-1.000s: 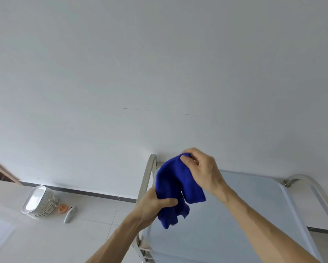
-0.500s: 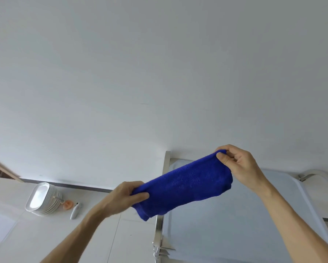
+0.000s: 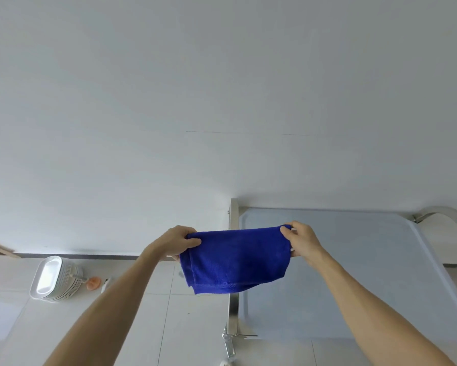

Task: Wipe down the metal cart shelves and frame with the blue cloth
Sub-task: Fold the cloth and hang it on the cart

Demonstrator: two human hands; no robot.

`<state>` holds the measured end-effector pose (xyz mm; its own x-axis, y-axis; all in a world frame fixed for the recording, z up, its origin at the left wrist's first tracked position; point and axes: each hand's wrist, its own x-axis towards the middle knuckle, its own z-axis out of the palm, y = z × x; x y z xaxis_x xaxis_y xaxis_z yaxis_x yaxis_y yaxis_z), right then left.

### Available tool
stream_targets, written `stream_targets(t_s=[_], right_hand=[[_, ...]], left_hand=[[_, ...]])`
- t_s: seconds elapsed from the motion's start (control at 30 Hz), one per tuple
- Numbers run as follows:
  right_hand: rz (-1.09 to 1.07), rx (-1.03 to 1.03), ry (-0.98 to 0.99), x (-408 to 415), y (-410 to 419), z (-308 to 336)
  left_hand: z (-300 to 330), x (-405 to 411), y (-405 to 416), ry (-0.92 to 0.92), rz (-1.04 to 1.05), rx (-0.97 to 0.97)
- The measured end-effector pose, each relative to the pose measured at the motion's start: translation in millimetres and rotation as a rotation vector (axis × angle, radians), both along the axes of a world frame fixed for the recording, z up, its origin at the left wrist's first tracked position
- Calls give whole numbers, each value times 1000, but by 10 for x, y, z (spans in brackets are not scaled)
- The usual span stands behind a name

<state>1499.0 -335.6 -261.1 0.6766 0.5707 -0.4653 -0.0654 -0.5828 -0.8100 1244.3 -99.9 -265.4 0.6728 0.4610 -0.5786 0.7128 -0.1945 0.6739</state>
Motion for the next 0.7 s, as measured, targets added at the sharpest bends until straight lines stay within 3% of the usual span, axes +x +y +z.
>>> stream_targets(t_s=[0.2, 0.33, 0.43, 0.6, 0.7], right_hand=[[-103, -47, -127, 73, 266, -43], [44, -187, -272, -56, 320, -164], [130, -147, -182, -362, 314, -297], [125, 8, 209, -885, 320, -334], [101, 40, 206, -1074, 328, -331]], left_hand=[[-29, 259, 82, -82, 163, 223], [-167, 389, -190, -110, 255, 435], [-257, 448, -550, -215, 325, 284], [-360, 433, -1059, -324, 524, -316], [-347, 432, -1136, -385, 496, -417]])
